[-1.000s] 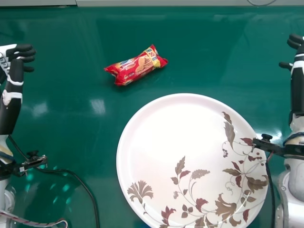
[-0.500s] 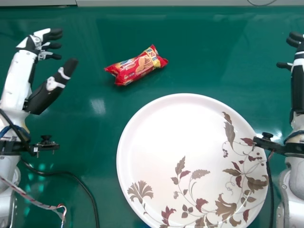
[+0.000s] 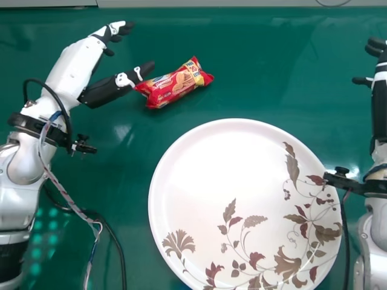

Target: Pick up biscuit and place it in the plate

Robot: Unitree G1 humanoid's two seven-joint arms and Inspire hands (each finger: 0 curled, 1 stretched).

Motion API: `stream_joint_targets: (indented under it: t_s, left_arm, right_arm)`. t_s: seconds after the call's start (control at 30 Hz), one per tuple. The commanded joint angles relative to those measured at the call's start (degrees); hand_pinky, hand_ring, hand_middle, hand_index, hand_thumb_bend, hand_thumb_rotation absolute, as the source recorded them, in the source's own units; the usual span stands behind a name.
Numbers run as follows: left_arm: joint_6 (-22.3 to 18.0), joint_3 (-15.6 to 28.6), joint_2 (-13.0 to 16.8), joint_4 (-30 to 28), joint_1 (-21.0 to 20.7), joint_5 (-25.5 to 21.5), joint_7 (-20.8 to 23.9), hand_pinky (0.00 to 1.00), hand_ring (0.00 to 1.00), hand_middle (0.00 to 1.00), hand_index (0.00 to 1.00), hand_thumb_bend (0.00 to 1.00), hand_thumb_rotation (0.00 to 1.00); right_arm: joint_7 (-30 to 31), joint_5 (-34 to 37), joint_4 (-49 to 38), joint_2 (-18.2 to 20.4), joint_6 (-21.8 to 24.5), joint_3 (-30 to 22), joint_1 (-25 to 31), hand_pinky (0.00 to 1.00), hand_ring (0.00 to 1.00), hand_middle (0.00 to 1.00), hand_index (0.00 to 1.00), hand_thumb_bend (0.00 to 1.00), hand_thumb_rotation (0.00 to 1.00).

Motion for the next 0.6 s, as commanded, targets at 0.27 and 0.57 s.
stream_joint_targets:
  t_s: [0.27,0.57]
  left_arm:
    - [-1.04,-6.98,0.26,10.67,-10.60,2.67,-0.79,0.67,0.83,0.86,0.91,1.00,0.48]
    - [0.09,-12.05,1.69,20.52,-19.34,4.28,-5.83,0.74,0.85,0.88,0.92,1.00,0.50]
  right_arm:
    - [0.20,0.56,-2.34,-0.20,1.65,-1.34,0.64,0.66,0.81,0.86,0.82,0.49,0.48]
    - [0.19,0.14,-2.54,-0.32,1.23,-1.77,1.35,0.67,0.82,0.85,0.81,0.52,0.52]
